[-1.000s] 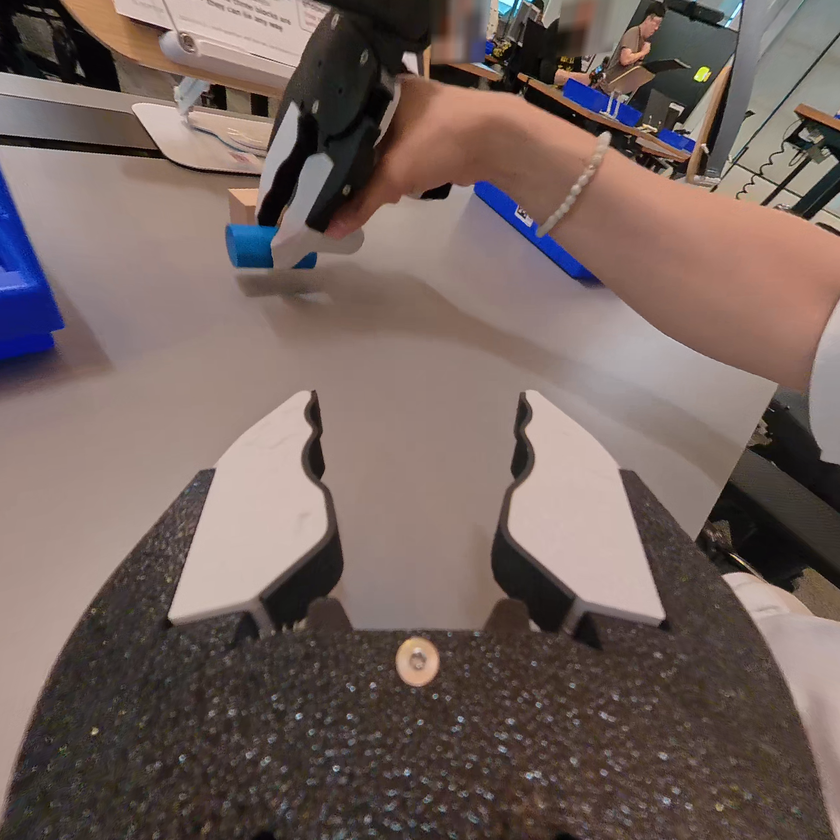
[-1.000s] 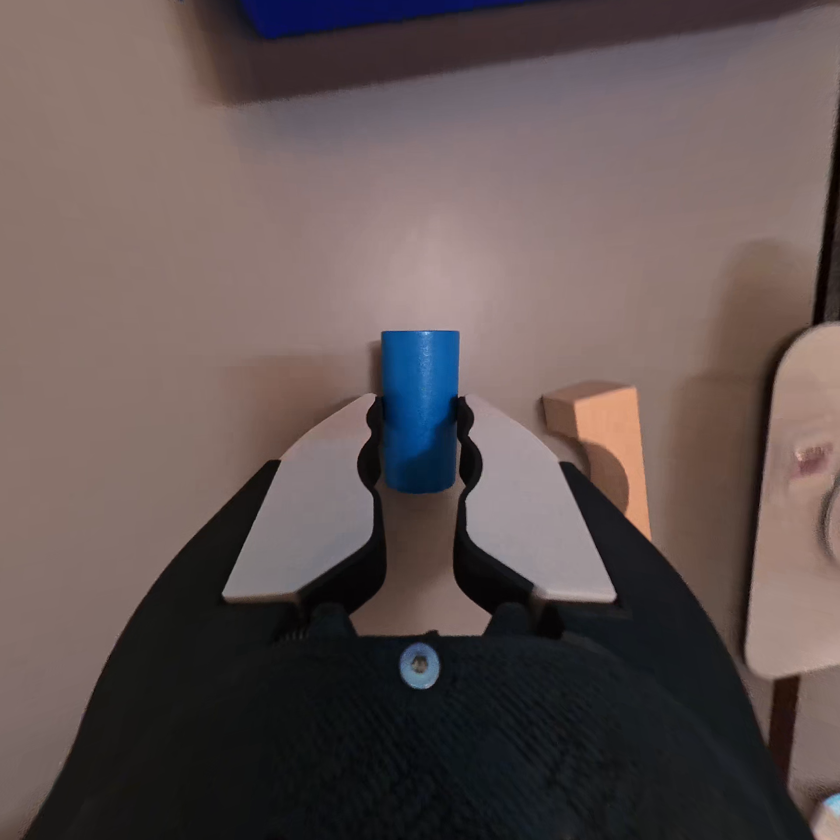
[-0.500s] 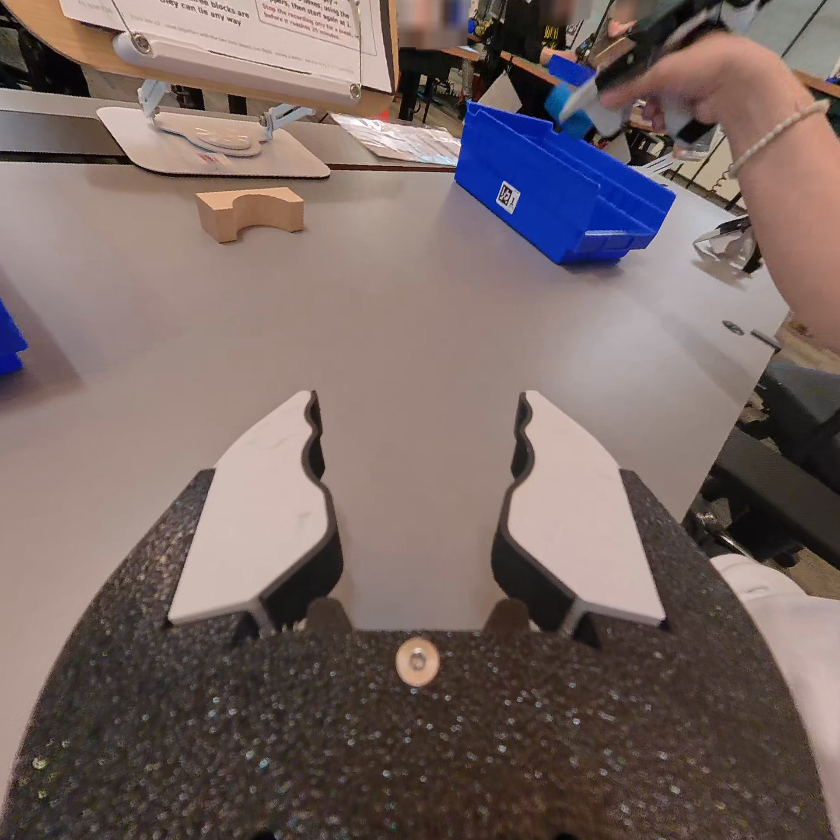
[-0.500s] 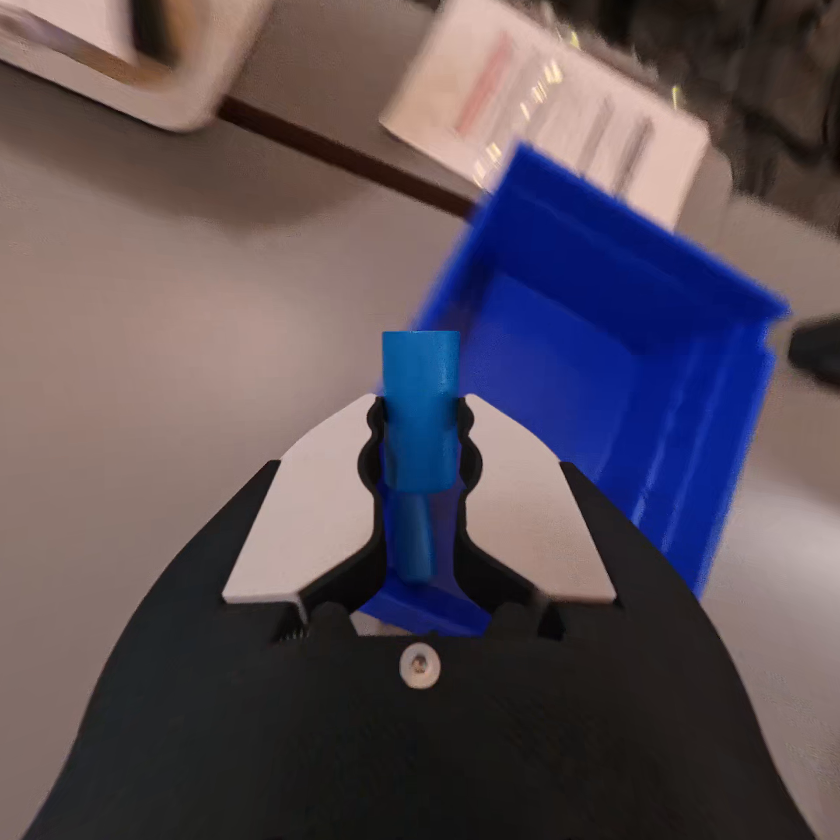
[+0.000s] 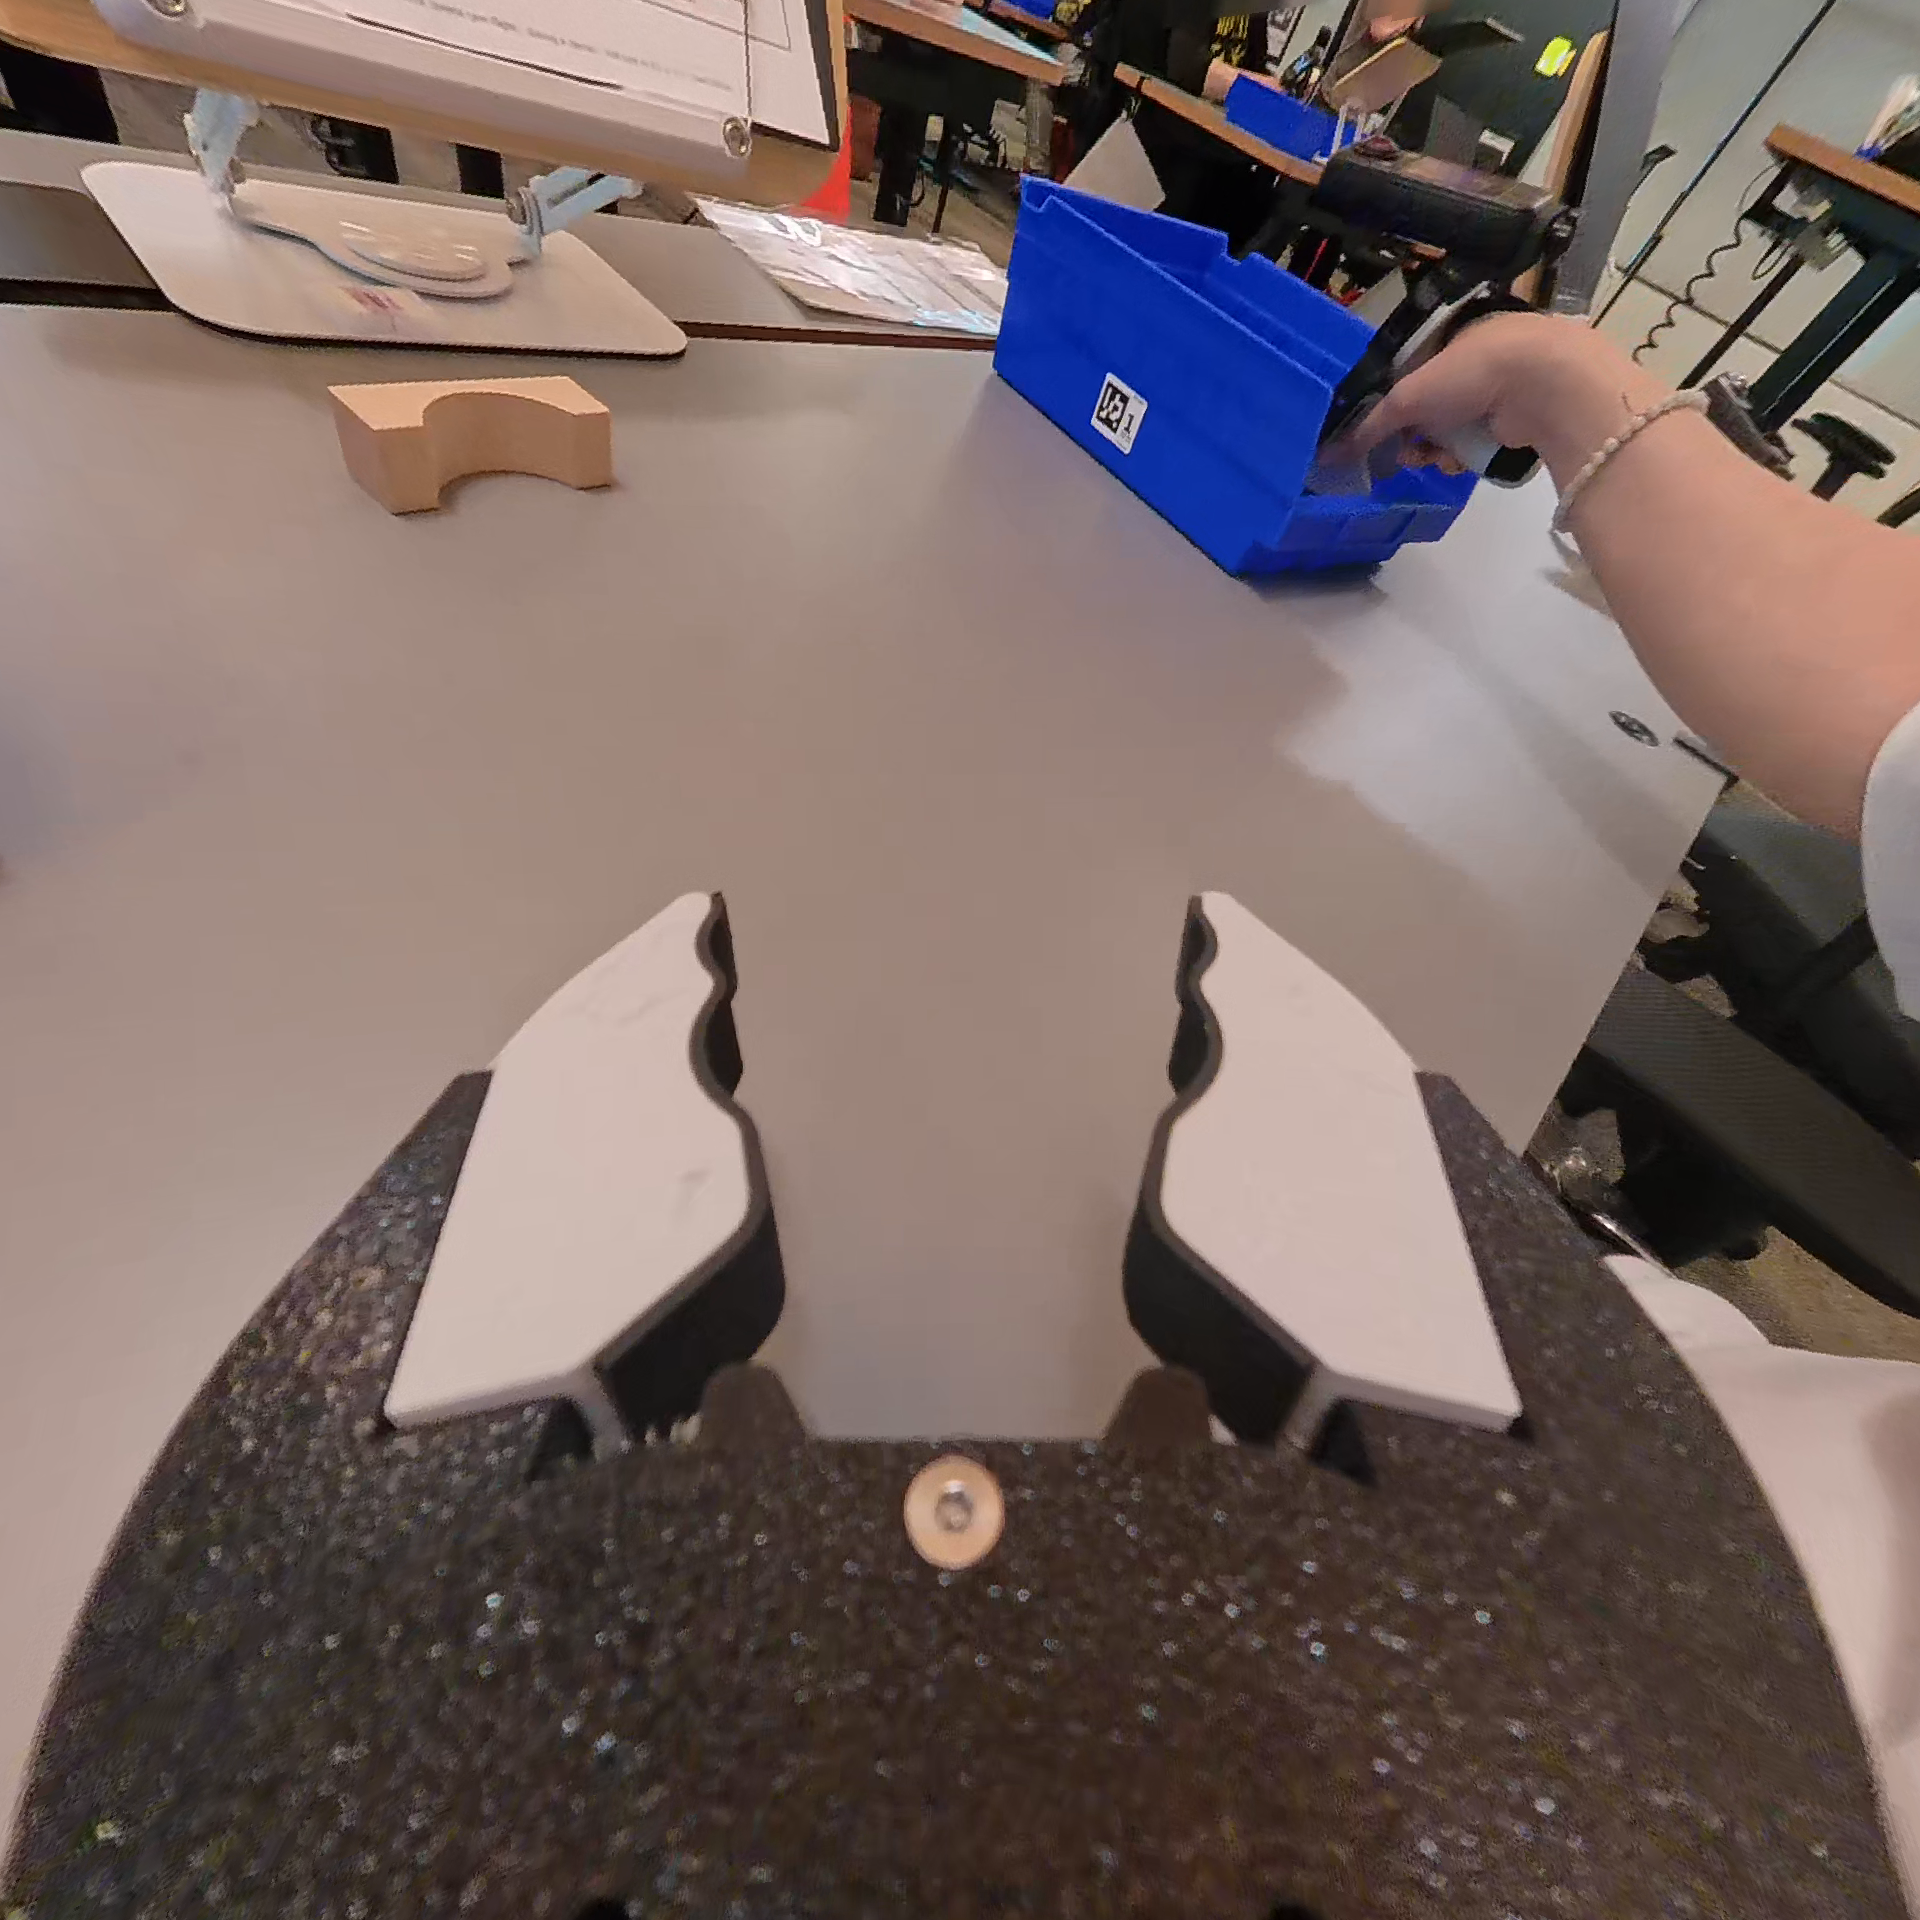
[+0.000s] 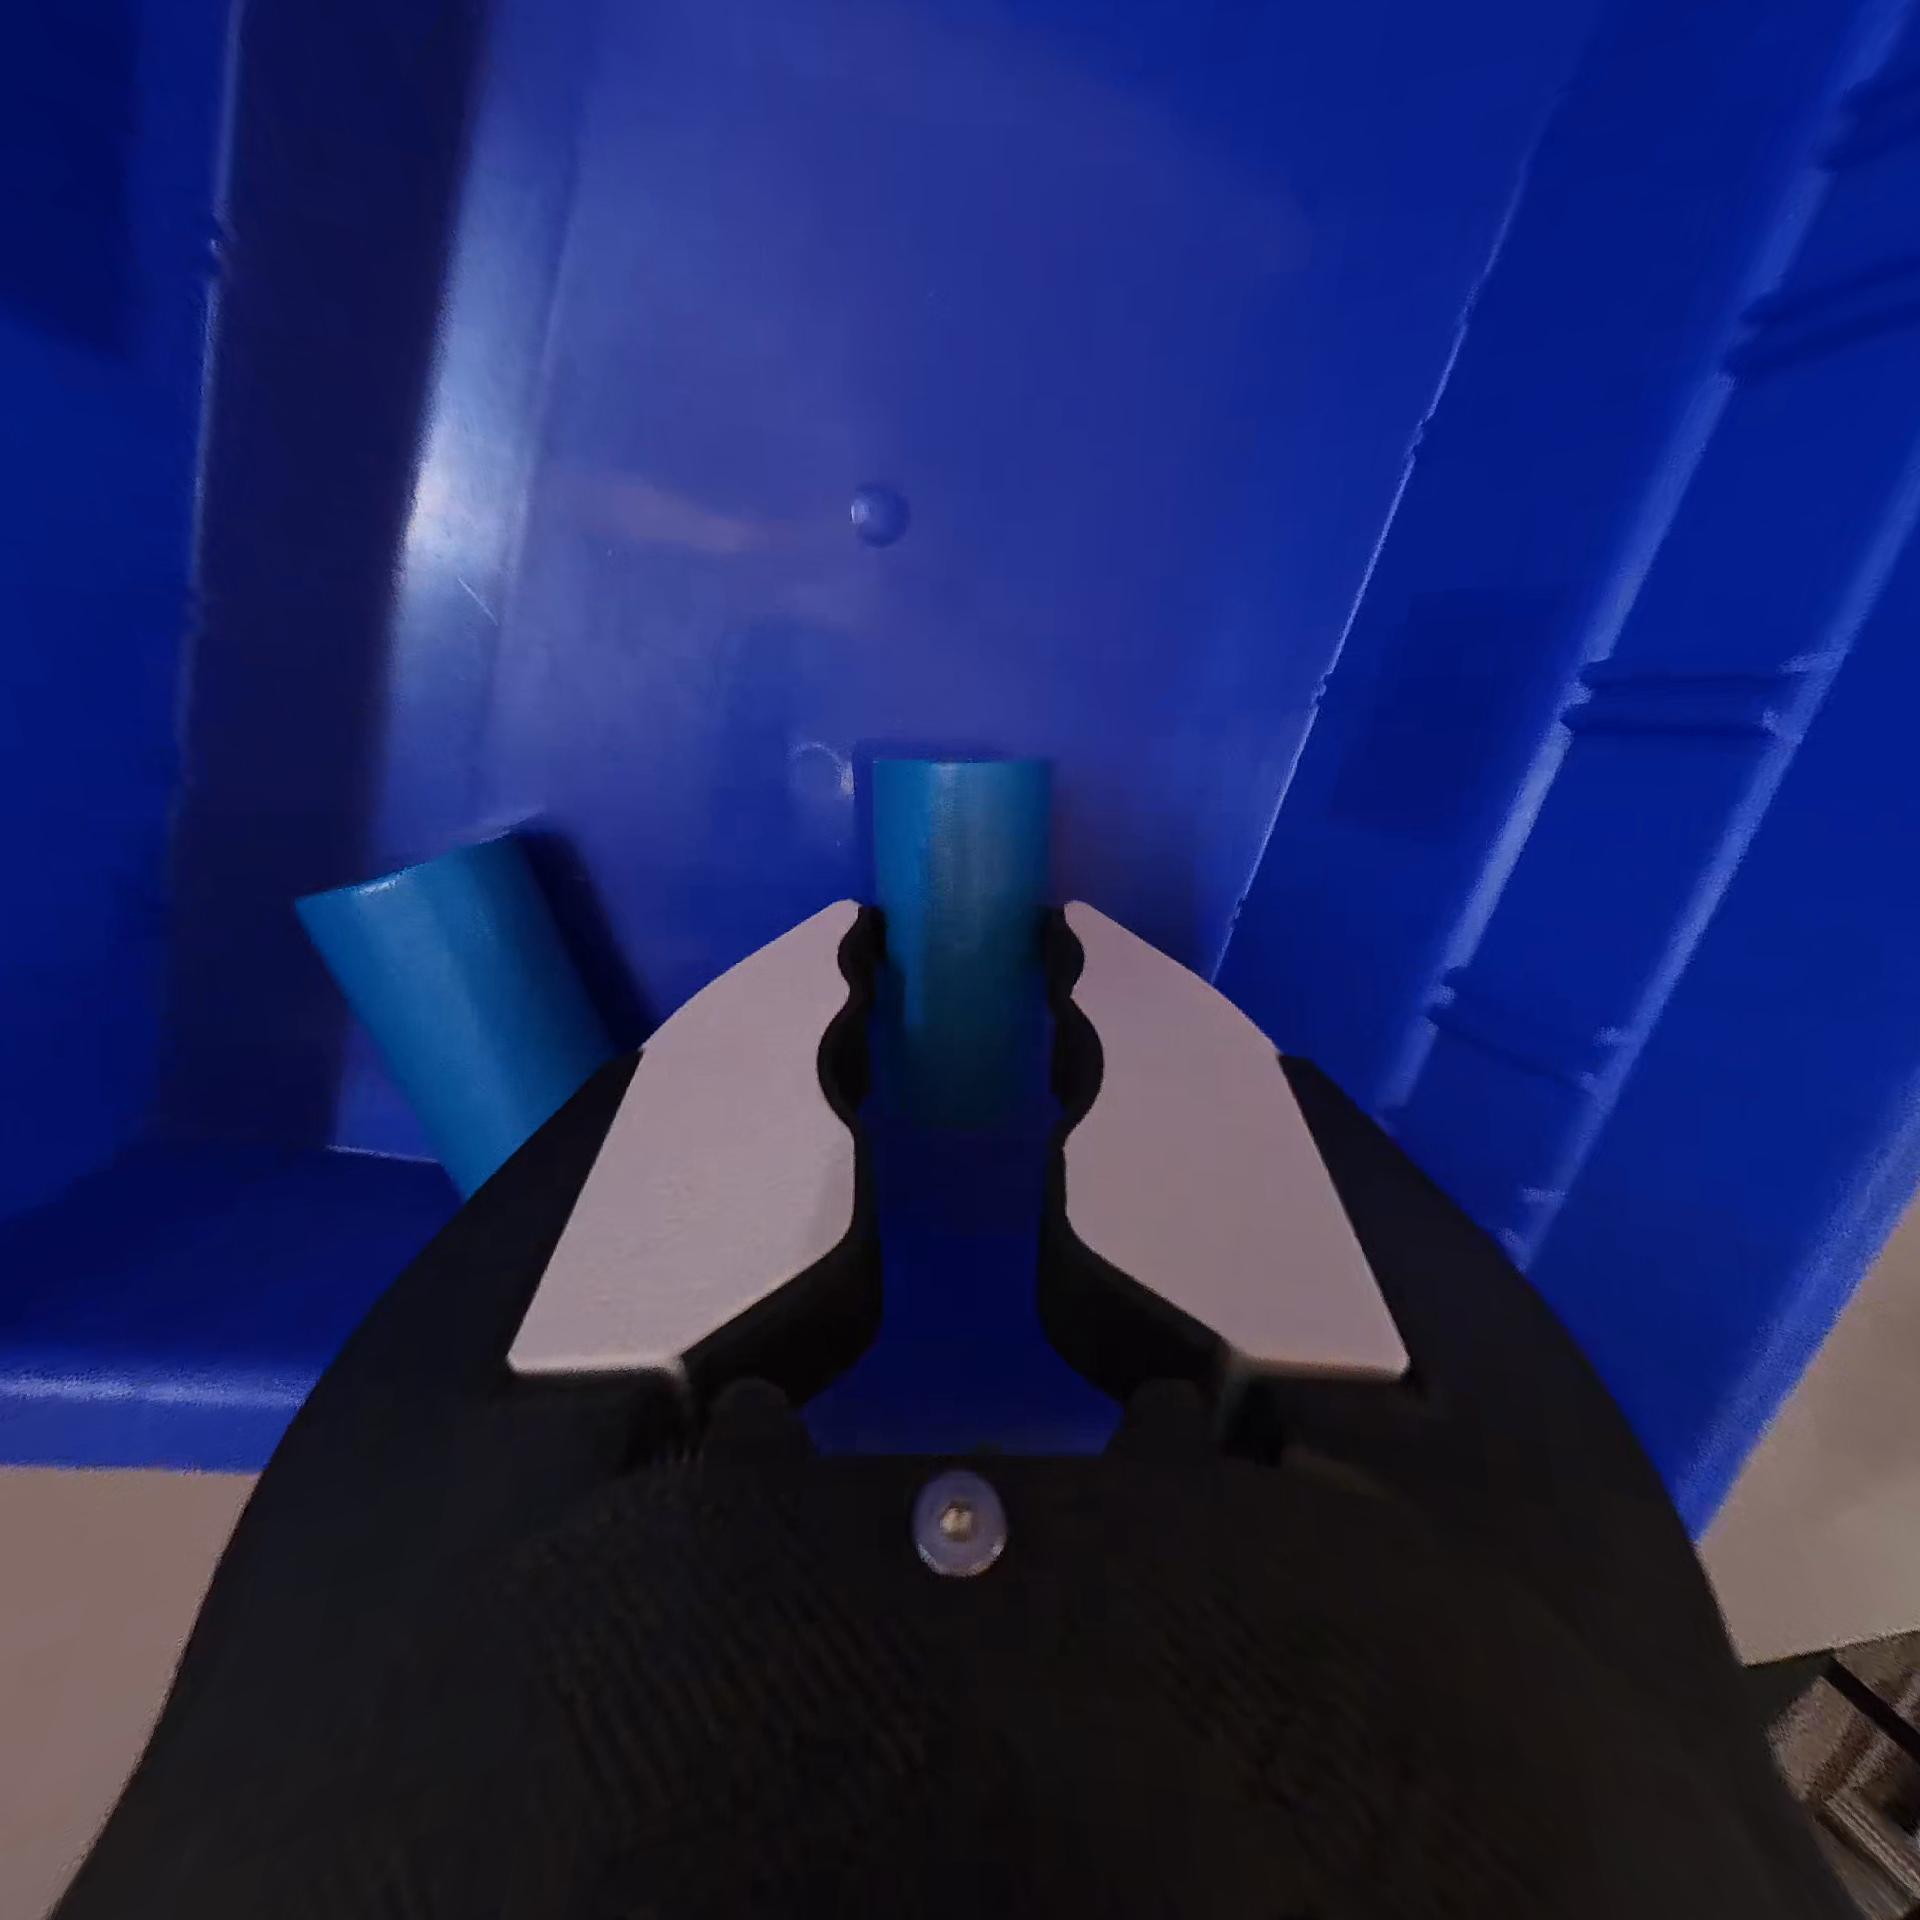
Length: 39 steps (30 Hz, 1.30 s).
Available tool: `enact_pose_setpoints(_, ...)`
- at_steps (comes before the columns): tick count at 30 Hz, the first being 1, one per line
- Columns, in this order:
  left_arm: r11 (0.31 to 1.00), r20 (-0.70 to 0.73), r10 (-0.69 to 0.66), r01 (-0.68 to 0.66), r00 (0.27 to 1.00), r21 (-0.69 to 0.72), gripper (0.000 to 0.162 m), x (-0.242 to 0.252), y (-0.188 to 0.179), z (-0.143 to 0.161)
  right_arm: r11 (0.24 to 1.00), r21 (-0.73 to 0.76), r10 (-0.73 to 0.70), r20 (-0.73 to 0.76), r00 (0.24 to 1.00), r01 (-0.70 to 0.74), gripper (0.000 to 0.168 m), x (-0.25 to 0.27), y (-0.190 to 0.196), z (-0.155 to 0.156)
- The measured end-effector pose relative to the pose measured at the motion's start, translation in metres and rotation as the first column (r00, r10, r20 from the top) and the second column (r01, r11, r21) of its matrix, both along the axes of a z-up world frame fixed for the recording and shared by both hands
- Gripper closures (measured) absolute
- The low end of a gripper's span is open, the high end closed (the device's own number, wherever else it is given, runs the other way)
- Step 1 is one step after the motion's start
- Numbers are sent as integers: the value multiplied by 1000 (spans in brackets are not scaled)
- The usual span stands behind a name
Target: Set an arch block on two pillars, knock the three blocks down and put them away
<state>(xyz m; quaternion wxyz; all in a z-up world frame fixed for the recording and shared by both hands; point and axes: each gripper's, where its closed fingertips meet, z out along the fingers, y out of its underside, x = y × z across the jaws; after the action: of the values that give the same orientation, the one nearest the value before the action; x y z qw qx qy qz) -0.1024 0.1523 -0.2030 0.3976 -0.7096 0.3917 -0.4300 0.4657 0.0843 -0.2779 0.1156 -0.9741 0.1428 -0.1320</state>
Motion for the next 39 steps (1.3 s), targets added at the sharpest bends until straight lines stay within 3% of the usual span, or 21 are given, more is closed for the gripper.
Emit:
enact_pose_setpoints(1,1000,-4,3,-3,1000,4,81,-1,0,0,1000,17,-1,22,1000,1,134,1,3,1)
enact_pose_setpoints(3,1000,-13,7,-7,1000,8,81,-2,0,-1,998,61,2,58,998,-6,109,1,9,10)
enact_pose_setpoints(4,1000,-18,10,-10,1000,9,81,-3,0,-1,996,87,8,70,998,-14,104,-1,13,18)
enact_pose_setpoints(8,1000,-7,17,-17,1000,2,81,-1,4,-2,969,226,54,197,979,-99,102,-22,46,73)
enact_pose_setpoints(11,1000,6,12,-12,1000,-8,81,5,7,-2,895,303,255,254,933,-327,98,-78,89,111)
enact_pose_setpoints(13,1000,13,-1,1,1000,-14,81,9,7,-2,785,317,475,243,846,-532,94,-137,121,120)
enact_pose_setpoints(16,1000,2,-15,15,1000,-5,81,13,6,-3,568,338,752,158,640,-751,88,-237,162,108)
enact_pose_setpoints(18,1000,-3,-23,23,1000,-3,81,13,4,-4,465,345,833,141,535,-815,89,-285,191,96)
enact_pose_setpoints(24,1000,-17,-22,22,1000,-4,81,4,2,-7,327,348,906,150,396,-879,96,-367,275,56)
enact_pose_setpoints(30,1000,-44,-15,15,999,-2,80,-14,4,-14,279,299,947,74,314,-913,105,-388,307,23)
enact_pose_setpoints(35,1000,-27,-13,13,1000,-14,80,-19,13,-14,352,269,932,-16,361,-897,120,-385,316,-5)
enact_pose_setpoints(38,1000,-26,-20,19,999,-11,80,-18,17,-12,385,282,916,2,402,-879,150,-383,320,-10)
enact_pose_setpoints(39,1000,-27,-24,24,999,-9,80,-18,17,-12,388,289,913,12,409,-875,150,-383,320,-10)
